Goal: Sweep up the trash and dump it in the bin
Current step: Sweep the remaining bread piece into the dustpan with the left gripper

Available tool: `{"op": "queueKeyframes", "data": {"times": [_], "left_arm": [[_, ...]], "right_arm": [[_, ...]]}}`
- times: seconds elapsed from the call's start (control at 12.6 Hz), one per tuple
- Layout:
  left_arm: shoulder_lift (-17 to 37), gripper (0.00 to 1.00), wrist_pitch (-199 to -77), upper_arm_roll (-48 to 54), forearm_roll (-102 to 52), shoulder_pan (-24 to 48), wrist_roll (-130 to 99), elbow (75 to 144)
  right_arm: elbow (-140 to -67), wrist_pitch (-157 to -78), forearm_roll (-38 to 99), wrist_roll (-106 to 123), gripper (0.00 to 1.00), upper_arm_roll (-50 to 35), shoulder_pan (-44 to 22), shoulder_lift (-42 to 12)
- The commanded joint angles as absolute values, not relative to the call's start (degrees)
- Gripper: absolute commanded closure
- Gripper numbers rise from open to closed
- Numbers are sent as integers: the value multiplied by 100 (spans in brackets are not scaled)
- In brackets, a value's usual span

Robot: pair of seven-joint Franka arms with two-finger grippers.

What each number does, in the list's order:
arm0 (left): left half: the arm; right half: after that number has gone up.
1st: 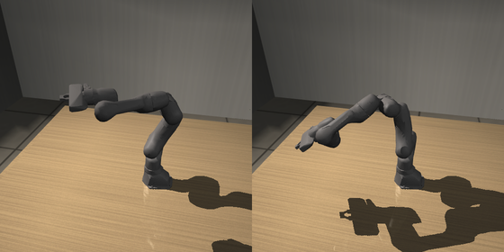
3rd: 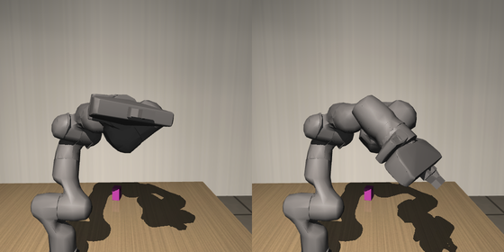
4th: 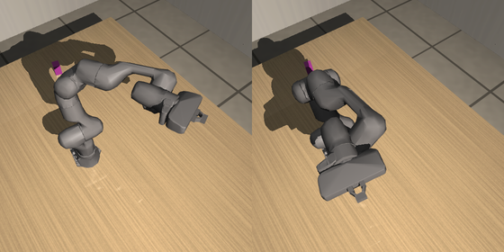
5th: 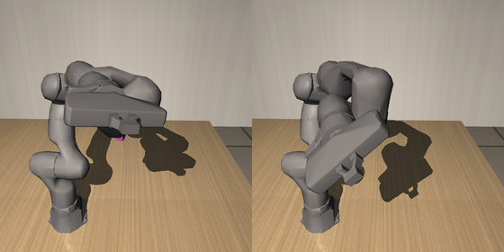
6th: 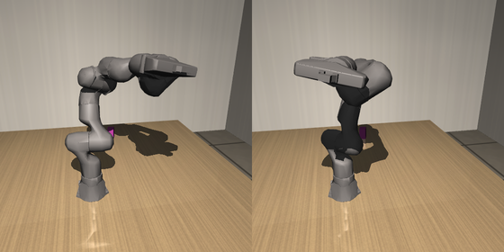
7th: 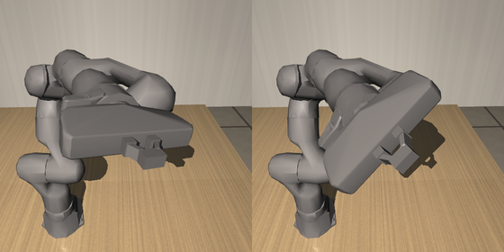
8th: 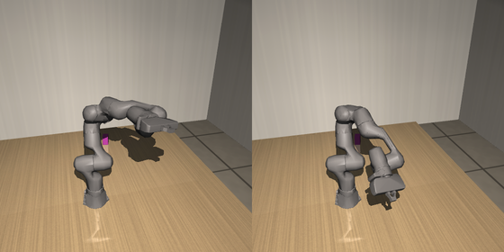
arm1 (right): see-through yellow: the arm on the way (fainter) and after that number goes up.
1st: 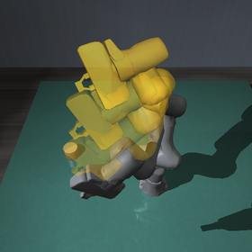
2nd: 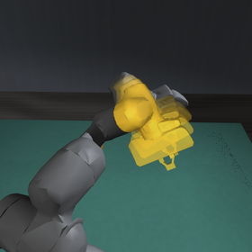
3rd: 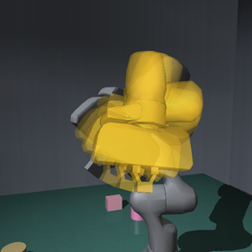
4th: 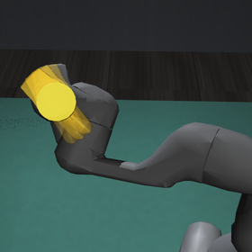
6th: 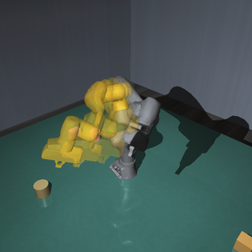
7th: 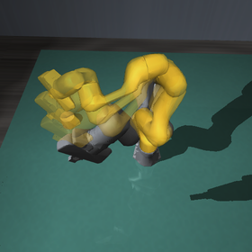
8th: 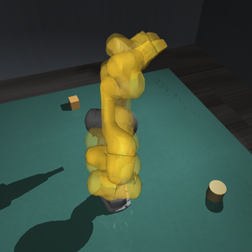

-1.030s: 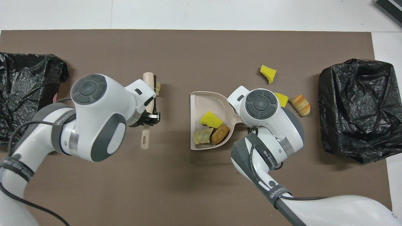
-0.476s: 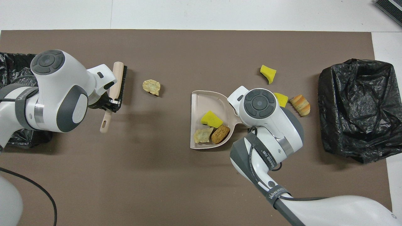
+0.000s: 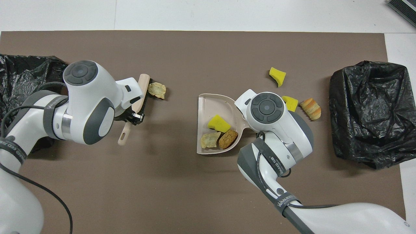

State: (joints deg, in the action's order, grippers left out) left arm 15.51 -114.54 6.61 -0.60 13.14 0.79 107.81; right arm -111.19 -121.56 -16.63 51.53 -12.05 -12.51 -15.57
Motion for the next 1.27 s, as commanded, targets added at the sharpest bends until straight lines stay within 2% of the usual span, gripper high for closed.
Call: {"op": "queueKeyframes", "data": {"times": [0.0, 0.32, 0.55, 0.71, 0.95, 1.19], "left_arm": [[1064, 100, -11443, 589, -166, 1852, 447, 11354], [844, 100, -11356, 580, -597, 2775, 291, 11514], [844, 100, -11399, 580, -861, 3154, -402, 11400], [757, 100, -11225, 580, -861, 3094, -580, 11251], [274, 100, -10489, 510, -870, 3041, -668, 11224], [-210, 100, -9776, 510, -861, 3050, -1357, 11338]], "right_arm": [[-11074, -12234, -1784, 4861, 100, -1230, -1301, -1696], [-11100, -12480, -1784, 4781, 100, -1230, -1354, -1784], [-11153, -12630, -1784, 4781, 100, -1230, -1283, -1784], [-11118, -12578, -1767, 4807, 100, -1239, -1248, -1793], [-11074, -12437, -1758, 5096, 100, -1239, -1038, -1670], [-10864, -11964, -1696, 5711, 100, -1239, -809, -1495]]}}
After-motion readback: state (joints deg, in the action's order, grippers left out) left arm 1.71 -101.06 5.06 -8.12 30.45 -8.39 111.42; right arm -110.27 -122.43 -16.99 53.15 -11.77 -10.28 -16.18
